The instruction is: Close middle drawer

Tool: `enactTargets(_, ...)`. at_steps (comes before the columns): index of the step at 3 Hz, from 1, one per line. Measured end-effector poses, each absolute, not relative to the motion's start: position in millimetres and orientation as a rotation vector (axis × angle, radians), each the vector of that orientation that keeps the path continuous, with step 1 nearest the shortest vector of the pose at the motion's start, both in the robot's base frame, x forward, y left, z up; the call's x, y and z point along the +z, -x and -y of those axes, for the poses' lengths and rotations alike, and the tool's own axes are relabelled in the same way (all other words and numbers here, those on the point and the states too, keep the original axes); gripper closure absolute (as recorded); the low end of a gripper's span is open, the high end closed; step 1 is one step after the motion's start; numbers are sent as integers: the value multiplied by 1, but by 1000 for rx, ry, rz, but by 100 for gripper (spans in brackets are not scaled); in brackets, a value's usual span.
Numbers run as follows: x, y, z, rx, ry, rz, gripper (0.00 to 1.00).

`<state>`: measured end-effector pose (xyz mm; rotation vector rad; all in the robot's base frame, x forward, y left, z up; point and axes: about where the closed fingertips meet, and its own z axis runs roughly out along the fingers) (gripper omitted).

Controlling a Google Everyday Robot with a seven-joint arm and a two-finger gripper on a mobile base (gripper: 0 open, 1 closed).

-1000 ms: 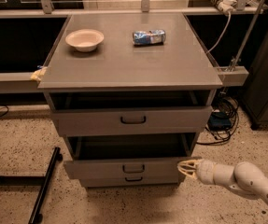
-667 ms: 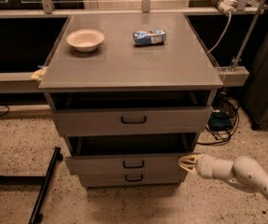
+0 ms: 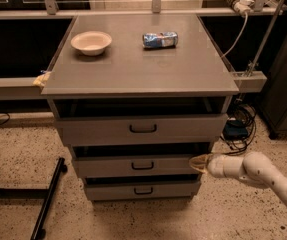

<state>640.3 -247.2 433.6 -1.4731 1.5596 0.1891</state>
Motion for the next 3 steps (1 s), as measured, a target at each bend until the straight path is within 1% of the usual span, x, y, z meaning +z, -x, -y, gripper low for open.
enactTargets(1, 434, -642, 247, 188, 1473, -1559, 100)
enactTargets(2, 445, -623, 237, 231, 1493, -1553, 100)
enactTargets(3, 477, -581, 233, 274, 1484, -1566, 100)
